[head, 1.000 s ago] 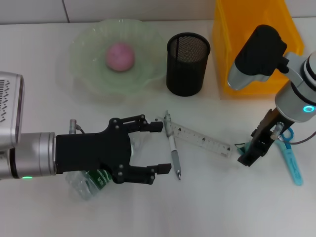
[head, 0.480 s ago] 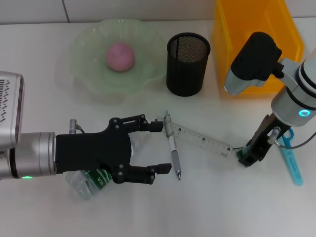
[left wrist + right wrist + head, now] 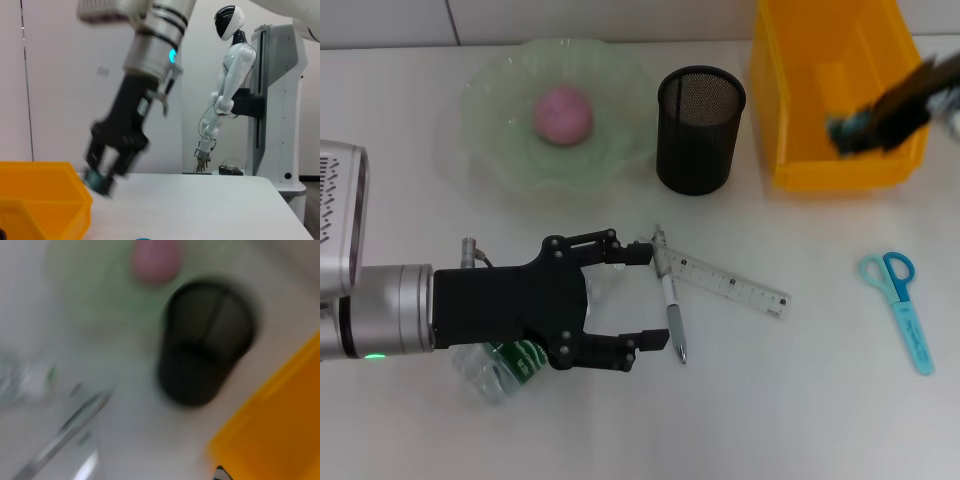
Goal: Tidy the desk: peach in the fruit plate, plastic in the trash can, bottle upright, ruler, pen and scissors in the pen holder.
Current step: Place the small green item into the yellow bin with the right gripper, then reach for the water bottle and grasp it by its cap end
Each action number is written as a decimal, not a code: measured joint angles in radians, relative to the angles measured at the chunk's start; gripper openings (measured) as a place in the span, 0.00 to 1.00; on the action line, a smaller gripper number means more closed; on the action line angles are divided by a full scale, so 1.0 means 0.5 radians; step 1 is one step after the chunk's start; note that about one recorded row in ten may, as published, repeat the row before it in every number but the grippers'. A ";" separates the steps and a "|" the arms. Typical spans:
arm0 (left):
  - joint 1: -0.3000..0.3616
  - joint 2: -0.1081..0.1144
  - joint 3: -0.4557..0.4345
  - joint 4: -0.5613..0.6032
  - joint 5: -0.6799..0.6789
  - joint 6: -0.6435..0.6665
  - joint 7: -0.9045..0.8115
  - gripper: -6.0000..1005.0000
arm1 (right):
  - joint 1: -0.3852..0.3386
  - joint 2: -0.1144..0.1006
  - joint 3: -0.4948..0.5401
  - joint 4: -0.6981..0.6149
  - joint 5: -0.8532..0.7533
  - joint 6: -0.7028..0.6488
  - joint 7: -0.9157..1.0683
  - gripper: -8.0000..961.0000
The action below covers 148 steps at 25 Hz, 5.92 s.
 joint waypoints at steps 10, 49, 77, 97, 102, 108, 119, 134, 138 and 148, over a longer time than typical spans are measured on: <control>0.000 -0.003 0.003 -0.015 0.000 0.004 0.009 0.84 | 0.054 -0.020 0.220 0.335 0.003 0.811 -0.144 0.39; -0.029 0.003 0.003 -0.008 0.011 0.004 -0.004 0.83 | 0.159 -0.056 0.492 0.654 0.070 0.892 -0.167 0.87; -0.046 0.003 0.004 -0.016 0.016 0.003 -0.013 0.83 | 0.257 -0.002 0.440 0.702 -0.205 0.923 0.022 0.85; -0.045 0.003 0.011 -0.015 0.016 -0.005 -0.008 0.83 | 0.276 -0.039 0.429 0.880 -0.186 0.995 0.000 0.85; -0.044 0.003 0.011 -0.015 0.016 -0.005 -0.007 0.83 | 0.259 -0.039 0.428 0.880 -0.186 0.992 -0.009 0.85; -0.041 0.000 0.013 -0.015 0.016 -0.008 -0.008 0.83 | 0.251 -0.039 0.428 0.868 -0.189 0.983 -0.010 0.85; -0.052 0.000 0.011 -0.016 0.016 -0.008 -0.009 0.82 | 0.255 -0.038 0.440 0.846 -0.190 0.983 -0.011 0.85; -0.052 0.000 0.010 -0.016 0.016 -0.014 -0.009 0.82 | 0.270 -0.046 0.428 0.859 -0.271 0.962 -0.008 0.85; -0.053 0.000 0.012 -0.016 0.016 -0.016 -0.010 0.82 | 0.267 -0.029 0.429 0.816 -0.326 0.953 0.003 0.85; -0.042 0.001 -0.006 -0.010 0.008 -0.014 -0.009 0.82 | 0.230 -0.021 0.444 0.728 -0.138 0.865 -0.001 0.85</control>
